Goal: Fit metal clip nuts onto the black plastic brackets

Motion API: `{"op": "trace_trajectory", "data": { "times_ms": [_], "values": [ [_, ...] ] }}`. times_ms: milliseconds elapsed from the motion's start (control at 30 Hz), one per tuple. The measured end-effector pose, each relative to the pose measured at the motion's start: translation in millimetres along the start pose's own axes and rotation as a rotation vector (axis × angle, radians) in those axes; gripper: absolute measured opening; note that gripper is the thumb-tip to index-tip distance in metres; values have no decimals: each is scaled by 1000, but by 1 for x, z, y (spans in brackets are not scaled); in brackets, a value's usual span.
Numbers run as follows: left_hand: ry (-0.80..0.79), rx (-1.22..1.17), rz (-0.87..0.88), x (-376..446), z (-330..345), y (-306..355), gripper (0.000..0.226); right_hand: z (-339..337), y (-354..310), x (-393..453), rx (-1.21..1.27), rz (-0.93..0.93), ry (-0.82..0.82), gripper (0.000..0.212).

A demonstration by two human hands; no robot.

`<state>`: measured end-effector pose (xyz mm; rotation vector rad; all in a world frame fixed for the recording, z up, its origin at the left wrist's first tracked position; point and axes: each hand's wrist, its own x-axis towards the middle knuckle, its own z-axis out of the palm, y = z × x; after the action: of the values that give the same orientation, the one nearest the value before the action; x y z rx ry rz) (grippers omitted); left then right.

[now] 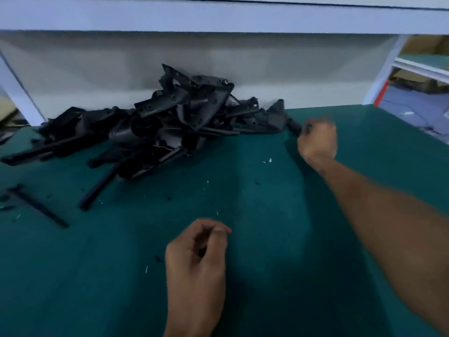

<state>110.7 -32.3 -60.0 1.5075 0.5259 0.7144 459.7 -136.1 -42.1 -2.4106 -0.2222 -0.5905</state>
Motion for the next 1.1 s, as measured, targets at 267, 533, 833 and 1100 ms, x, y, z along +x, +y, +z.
{"op": "trace_trajectory", "data": {
  "times_ms": [267,533,833,1100],
  "values": [
    [-23,150,32,6,5,-2,19,27,-14,51,-174,280,-372,24],
    [-82,147,55,3,0,2,25,-41,-5,18,36,450,-567,8],
    [-200,141,104,-9,2,18,27,-142,-45,-186,987,369,-728,11],
    [-10,204,279,-17,0,65,55,-139,-115,-262,624,-299,-892,8]
  ]
}}
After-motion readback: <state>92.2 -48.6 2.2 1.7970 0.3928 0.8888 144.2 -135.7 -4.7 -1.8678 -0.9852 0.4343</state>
